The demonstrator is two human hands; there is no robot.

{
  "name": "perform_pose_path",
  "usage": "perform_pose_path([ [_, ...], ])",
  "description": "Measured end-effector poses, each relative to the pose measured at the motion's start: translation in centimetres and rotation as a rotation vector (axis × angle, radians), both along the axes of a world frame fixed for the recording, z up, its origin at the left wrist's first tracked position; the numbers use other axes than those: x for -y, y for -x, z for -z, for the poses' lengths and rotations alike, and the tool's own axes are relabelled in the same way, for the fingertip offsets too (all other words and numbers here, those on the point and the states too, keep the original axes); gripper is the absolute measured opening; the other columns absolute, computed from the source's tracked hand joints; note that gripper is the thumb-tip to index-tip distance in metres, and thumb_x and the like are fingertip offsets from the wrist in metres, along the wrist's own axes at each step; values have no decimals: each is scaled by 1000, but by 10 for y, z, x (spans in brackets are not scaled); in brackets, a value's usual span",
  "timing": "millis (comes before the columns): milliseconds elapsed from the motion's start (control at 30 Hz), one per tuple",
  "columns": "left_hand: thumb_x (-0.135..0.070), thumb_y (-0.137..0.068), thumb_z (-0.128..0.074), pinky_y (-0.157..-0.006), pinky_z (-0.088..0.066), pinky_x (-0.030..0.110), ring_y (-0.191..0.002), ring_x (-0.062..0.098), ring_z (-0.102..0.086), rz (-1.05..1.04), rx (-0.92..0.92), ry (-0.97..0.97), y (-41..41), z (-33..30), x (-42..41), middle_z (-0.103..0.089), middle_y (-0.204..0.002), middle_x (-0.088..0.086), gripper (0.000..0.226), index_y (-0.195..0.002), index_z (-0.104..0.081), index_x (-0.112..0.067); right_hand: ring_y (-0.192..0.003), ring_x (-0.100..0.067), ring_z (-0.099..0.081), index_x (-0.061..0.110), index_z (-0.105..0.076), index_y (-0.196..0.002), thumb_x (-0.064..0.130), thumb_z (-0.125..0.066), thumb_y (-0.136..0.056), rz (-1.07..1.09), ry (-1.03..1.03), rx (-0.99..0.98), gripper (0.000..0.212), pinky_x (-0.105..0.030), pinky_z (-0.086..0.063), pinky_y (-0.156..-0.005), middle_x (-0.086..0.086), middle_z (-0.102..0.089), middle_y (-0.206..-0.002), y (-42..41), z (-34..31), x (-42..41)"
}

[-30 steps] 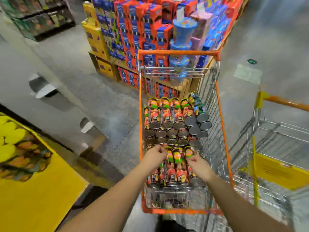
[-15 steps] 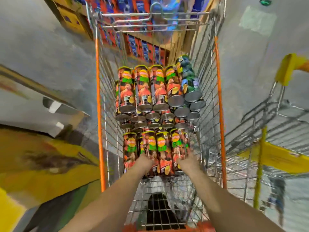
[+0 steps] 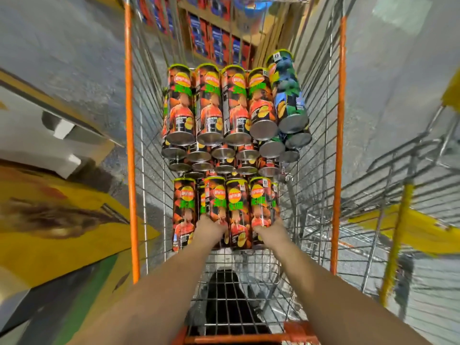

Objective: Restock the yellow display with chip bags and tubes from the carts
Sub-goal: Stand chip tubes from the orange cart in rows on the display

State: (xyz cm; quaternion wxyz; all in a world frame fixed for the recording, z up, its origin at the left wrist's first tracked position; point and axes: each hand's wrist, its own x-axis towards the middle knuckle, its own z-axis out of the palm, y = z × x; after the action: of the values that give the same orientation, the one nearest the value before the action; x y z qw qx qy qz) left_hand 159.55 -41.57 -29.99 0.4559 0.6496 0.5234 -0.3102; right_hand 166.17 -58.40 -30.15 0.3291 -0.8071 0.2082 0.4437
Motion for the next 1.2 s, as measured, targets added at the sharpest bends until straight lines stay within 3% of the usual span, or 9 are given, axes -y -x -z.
perform_pose_path([
  [167,-25,-79,-79,-81,-50,34,-81,21,-59,-78,96,100,11,-33,-8,-61,-95,6,40,-102,-50,-11,-106,-25,-54,19,-32,-143,37,-73,-81,164,-53,-114,76,-42,-46,-89,-8,-56,-130,8,-25,-1],
  [267,-25,-78,-80,-82,-50,33,-80,21,-60,-86,197,130,22,-64,-11,-62,-81,0,30,-82,-52,-18,-101,-28,-63,22,-46,-134,49,-78,-65,162,-133,-121,81,-47,-54,-86,-8,-64,-120,16,-21,9],
  [467,-41,-68,-85,-85,-55,42,-90,22,-64,-96,447,161,67,-141,-34,-65,-91,-1,48,-97,-52,-20,-90,-28,-66,20,-53,-121,25,-76,-79,193,-327,-15,48,-30,-52,-62,-16,-67,-111,57,-137,-17],
  [567,-60,-45,-88,-84,-56,44,-93,22,-68,-107,559,131,94,-164,-53,-71,-101,0,78,-107,-56,-25,-103,-28,-64,22,-40,-137,29,-74,-83,79,-425,99,64,-38,-52,-80,-9,-65,-116,81,-185,-35],
  [667,-43,-63,-88,-77,-53,33,-90,16,-65,-125,680,108,146,-220,-83,-69,-101,-1,62,-111,-55,-22,-119,-18,-55,27,-32,-142,40,-79,-76,-6,-579,181,82,-45,-37,-109,4,-58,-129,122,-234,-64],
  [767,-18,-74,-83,-74,-52,29,-88,13,-65,-202,784,121,201,-259,-117,-68,-100,2,52,-114,-51,-17,-120,-10,-47,26,-20,-150,29,-70,-86,-187,-655,255,81,-32,-33,-104,8,-48,-134,163,-270,-106],
  [867,-27,-66,-88,-83,-54,32,-93,11,-66,-259,855,98,259,-277,-150,-68,-103,-3,70,-122,-48,-15,-107,0,-54,19,-15,-150,11,-60,-94,-344,-714,312,72,-14,-40,-87,0,-50,-138,205,-289,-149],
  [967,-20,-76,-82,-67,-48,16,-87,1,-60,-310,901,21,313,-295,-176,-63,-100,-11,60,-120,-41,-24,-95,11,-52,17,-19,-146,0,-56,-93,-447,-767,324,68,-5,-45,-70,0,-48,-137,241,-298,-189],
  [1200,-18,-73,-82,-84,-44,32,-99,10,-61,-472,874,-176,423,-295,-231,-62,-112,-8,70,-124,-35,-29,-108,-3,-62,16,-25,-145,0,-71,-83,-739,-785,246,79,-25,-49,-91,5,-59,-127,309,-285,-278],
])
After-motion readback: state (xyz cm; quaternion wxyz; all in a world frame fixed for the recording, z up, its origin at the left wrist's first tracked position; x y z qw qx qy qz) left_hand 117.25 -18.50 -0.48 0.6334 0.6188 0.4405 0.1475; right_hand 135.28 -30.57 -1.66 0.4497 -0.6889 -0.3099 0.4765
